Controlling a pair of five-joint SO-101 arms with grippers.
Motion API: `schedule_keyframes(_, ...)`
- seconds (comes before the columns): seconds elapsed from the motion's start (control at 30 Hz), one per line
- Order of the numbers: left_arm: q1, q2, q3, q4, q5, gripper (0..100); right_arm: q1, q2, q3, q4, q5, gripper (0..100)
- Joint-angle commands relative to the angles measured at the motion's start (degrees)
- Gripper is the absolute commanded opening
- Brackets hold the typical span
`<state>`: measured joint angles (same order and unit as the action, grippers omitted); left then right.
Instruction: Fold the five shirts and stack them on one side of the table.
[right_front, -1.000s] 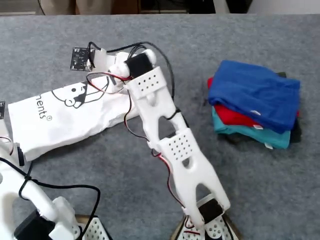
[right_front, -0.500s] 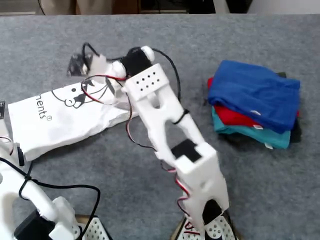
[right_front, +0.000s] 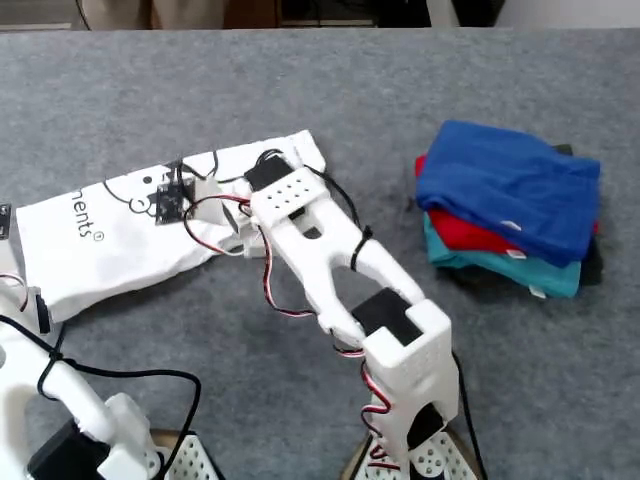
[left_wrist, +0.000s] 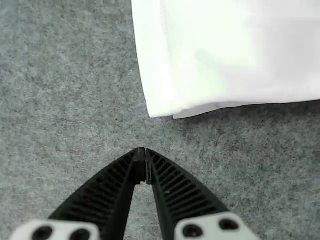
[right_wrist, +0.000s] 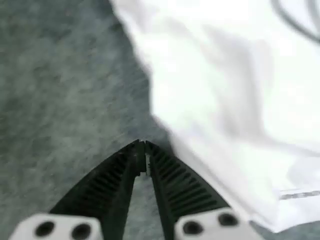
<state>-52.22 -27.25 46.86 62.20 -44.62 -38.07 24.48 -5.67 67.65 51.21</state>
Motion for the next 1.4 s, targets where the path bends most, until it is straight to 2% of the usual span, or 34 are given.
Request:
schedule_keyframes(0.0, 0.0, -1.71, -0.09, -0.53, 0.26, 2, -0.84, 1.8, -4.97, -4.22, 0.79, 0.2)
schedule_keyframes(0.2, -0.09, -1.71, 0.18, -0.53, 0.18, 2, -0.75, 8.57, -19.3, -4.31, 0.79, 0.2)
schedule_keyframes(0.43, -0.35, -1.71, 0.18, -0.53, 0.18, 2, 1.98, 23.6, -37.85, -15.56, 0.53, 0.2)
schedule_keyframes(0.53, -0.44, -1.71, 0.18, -0.53, 0.18, 2, 3.12, 30.29, -45.14, -16.18, 0.53, 0.2)
schedule_keyframes(0.67, -0.53, -1.71, 0.09, -0.53, 0.18, 2, 4.26, 33.8, -56.66, -7.47, 0.44, 0.2)
schedule_keyframes(0.87, -0.44, -1.71, -2.02, 0.0, 0.88, 2, 5.49, 34.07, -83.21, 16.88, -5.89, 0.2)
schedule_keyframes(0.93, -0.53, -1.71, -4.75, 0.97, 3.69, 2, 5.49, 33.71, -90.68, 25.23, -5.98, 0.2)
schedule_keyframes(1.03, -0.09, -0.75, -12.48, 5.54, 9.05, 3, 5.05, 28.79, -88.75, 35.25, -5.98, 0.2)
schedule_keyframes(1.17, 0.7, 4.7, -23.56, 7.12, 15.65, 13, 7.87, 23.34, -86.64, 34.81, -12.13, 0.2)
schedule_keyframes(1.23, 1.05, 10.24, -28.84, 7.3, 19.08, 17, 9.01, 20.35, -84.62, 34.81, -12.92, 0.2)
schedule_keyframes(1.37, 3.34, 23.96, -38.95, 9.67, 22.33, 17, 9.8, 14.2, -77.14, 34.9, -13.19, 0.2)
